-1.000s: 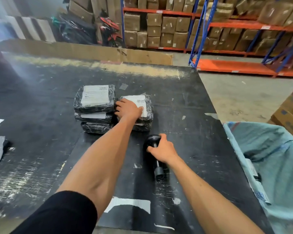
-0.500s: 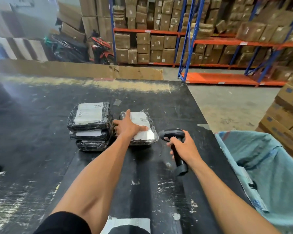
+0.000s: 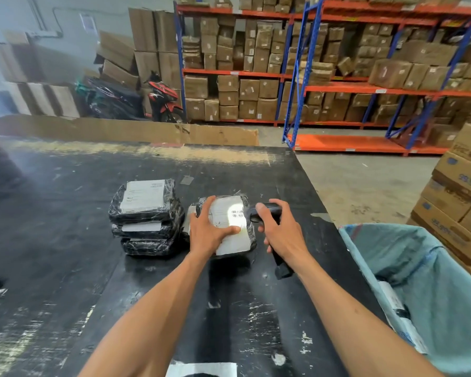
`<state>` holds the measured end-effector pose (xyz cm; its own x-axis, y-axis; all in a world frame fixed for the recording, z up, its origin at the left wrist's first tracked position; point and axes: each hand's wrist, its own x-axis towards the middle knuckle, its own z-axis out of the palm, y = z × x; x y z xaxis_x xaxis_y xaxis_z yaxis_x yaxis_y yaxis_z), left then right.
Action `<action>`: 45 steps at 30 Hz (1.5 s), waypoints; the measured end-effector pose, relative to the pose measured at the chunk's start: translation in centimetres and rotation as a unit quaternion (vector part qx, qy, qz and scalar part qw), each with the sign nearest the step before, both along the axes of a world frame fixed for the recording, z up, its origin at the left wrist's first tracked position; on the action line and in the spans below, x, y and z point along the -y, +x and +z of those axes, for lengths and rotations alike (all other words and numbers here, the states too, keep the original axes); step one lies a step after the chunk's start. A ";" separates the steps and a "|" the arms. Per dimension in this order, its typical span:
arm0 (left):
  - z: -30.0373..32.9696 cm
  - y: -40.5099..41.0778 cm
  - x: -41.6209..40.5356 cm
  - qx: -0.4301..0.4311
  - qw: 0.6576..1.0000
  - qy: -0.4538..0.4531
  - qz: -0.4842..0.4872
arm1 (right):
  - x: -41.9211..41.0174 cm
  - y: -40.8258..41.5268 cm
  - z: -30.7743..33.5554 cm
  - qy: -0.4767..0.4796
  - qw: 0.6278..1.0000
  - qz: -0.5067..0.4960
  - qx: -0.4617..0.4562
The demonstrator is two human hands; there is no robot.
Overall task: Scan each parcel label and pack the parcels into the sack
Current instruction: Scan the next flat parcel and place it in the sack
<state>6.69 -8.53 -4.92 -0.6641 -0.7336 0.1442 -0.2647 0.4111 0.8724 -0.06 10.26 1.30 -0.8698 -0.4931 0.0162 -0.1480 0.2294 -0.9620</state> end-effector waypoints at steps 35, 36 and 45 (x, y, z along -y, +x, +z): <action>1.6 2.1 0.6 -0.051 0.998 -0.031 0.032 | 1.0 1.3 1.0 -0.013 0.999 -0.011 -0.047; 1.7 2.1 0.8 -0.053 0.997 -0.034 0.034 | 1.0 1.3 0.9 -0.011 0.999 -0.009 -0.046; 4.8 2.4 2.9 -0.083 0.990 -0.070 0.087 | 2.0 1.6 -0.1 0.005 0.999 0.008 -0.036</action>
